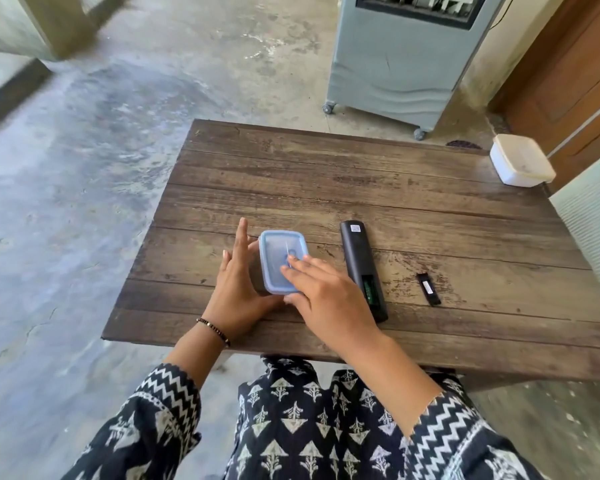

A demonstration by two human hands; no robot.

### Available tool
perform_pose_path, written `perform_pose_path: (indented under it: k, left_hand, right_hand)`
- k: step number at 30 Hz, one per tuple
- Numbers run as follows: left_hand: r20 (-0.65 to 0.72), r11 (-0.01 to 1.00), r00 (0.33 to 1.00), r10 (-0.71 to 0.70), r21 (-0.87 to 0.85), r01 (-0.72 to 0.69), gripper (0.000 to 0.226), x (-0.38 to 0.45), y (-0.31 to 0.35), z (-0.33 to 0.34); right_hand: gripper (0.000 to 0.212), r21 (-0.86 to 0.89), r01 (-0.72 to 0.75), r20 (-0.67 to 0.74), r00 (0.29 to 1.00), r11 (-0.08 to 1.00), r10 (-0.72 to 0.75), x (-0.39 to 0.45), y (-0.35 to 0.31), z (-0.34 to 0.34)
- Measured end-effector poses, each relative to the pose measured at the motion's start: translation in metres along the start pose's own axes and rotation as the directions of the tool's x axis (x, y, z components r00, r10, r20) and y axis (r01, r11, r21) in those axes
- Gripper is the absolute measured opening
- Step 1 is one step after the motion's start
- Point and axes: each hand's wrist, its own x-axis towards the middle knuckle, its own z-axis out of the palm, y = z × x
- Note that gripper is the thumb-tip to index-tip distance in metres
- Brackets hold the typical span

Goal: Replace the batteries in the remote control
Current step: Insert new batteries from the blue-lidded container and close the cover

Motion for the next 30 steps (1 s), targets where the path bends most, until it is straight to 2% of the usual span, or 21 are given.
perform_pose_path:
  k: [2, 6, 10, 15, 21, 23, 26, 30]
  left_hand:
    - [-0.012, 0.999, 1.000, -0.002, -0.038, 0.002, 0.126, -0.003, -0.001, -0.001]
    - [-0.051, 0.999, 0.998, -0.048, 0.003, 0.048, 0.124, -0.008, -0.003, 0.001]
    - [-0.070, 0.998, 0.997, -0.036, 0.043, 0.039, 0.093, -0.003, -0.003, 0.002]
    - [-0.056, 0.999, 0.997, -0.052, -0.002, 0.052, 0.075, 0.001, -0.006, 0.002]
    - [-0.012, 0.996, 0.996, -0.085, -0.020, 0.085, 0.080, 0.006, -0.010, 0.000]
    - [-0.012, 0.997, 0.997, -0.080, -0.019, 0.080, 0.081, 0.006, -0.009, -0.001]
    - [-0.018, 0.997, 0.997, -0.073, -0.011, 0.073, 0.085, 0.006, -0.008, -0.001]
    - [-0.018, 0.998, 0.997, -0.070, 0.002, 0.070, 0.093, 0.006, -0.009, 0.001]
  right_hand:
    - [0.046, 0.003, -0.012, 0.006, 1.000, 1.000, 0.012, -0.003, -0.003, -0.001]
    - [0.047, -0.053, -0.019, 0.007, 1.000, 0.998, 0.020, -0.005, -0.014, 0.001]
    - [0.041, -0.115, -0.020, 0.015, 1.000, 0.993, 0.022, -0.005, -0.020, -0.001]
    - [0.038, -0.223, 0.042, 0.115, 0.993, 0.974, -0.016, 0.005, -0.022, -0.005]
    - [0.018, -0.214, 0.128, 0.188, 0.978, 0.968, -0.088, 0.020, -0.022, -0.027]
    - [0.021, -0.174, 0.126, 0.183, 0.979, 0.977, -0.093, 0.023, -0.020, -0.034]
    - [0.027, -0.202, 0.143, 0.232, 0.968, 0.969, -0.095, 0.023, -0.020, -0.039]
    - [0.037, -0.153, 0.159, 0.335, 0.937, 0.975, -0.100, 0.018, -0.011, -0.040]
